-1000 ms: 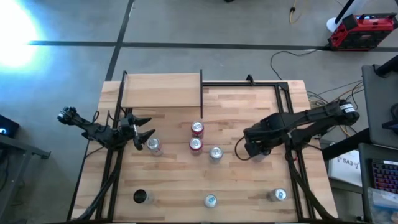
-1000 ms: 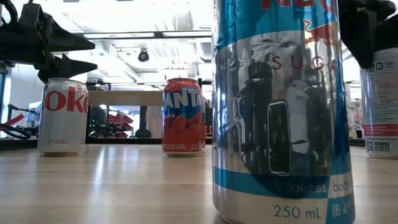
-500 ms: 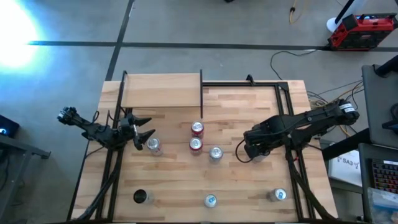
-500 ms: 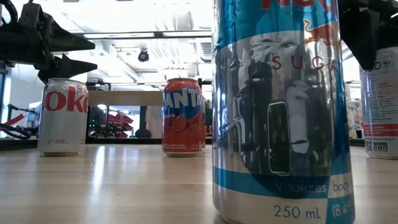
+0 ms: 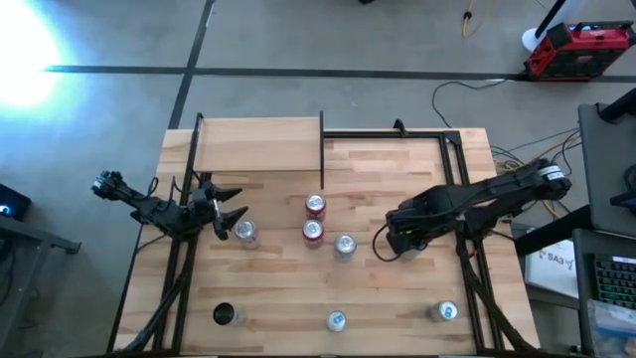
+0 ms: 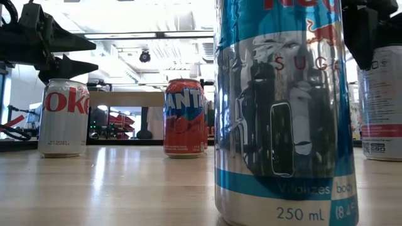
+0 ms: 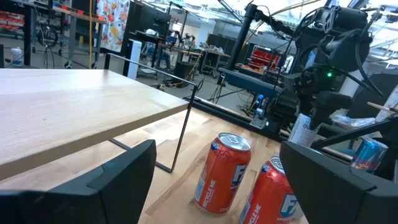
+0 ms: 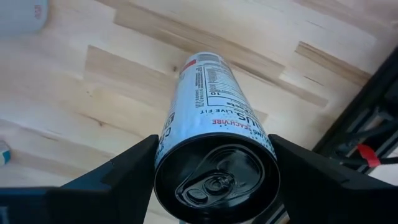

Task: Place canned beverage on shelf
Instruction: Move the top white pink soda can beside the orange soda can

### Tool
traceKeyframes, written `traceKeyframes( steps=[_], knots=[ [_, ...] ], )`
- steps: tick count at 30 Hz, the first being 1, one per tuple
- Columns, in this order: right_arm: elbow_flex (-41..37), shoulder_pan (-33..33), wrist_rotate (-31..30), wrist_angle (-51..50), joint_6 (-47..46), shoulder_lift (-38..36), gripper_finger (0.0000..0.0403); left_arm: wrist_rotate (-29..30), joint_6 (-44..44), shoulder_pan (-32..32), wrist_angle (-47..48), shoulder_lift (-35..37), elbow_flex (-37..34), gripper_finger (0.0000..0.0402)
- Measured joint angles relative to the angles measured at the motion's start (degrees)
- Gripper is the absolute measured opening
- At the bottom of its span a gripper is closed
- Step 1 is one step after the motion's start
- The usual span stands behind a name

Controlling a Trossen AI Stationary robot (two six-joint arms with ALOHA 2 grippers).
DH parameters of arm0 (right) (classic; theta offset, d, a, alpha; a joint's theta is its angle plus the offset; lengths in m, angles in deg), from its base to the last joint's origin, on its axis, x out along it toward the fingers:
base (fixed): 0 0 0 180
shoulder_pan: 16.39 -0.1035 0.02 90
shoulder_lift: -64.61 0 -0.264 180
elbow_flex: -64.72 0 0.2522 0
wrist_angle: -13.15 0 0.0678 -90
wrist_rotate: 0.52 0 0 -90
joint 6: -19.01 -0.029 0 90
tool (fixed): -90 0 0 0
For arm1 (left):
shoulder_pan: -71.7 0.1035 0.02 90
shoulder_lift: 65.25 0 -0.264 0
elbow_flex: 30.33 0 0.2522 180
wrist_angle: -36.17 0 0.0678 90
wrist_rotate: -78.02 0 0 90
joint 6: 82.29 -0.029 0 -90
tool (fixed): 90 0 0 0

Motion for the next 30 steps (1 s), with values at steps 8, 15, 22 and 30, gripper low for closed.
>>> traceKeyframes(
  steps=[8, 15, 22, 30],
  knots=[
    [7.31, 1.3, -2.89, -1.16, 7.43, 7.8, 0.0271, 0.0, 0.0, 0.0, 0.0, 0.0, 0.0, 0.0327],
    [15.15, 4.01, -3.39, -2.02, 14.05, 15.38, 0.0271, -0.02, 0.0, 0.02, 0.0, 0.0, 0.0, 0.0327],
    [23.47, 7.2, -2.99, -3.46, 18.61, 22.56, 0.0271, 0.0, 0.0, 0.0, 0.0, 0.0, 0.0, 0.0327],
    [30.13, 11.54, -3.21, -4.21, 21.6, 27.56, 0.0271, 0.0, 0.0, 0.0, 0.0, 0.0, 0.0, 0.0327]
  ],
)
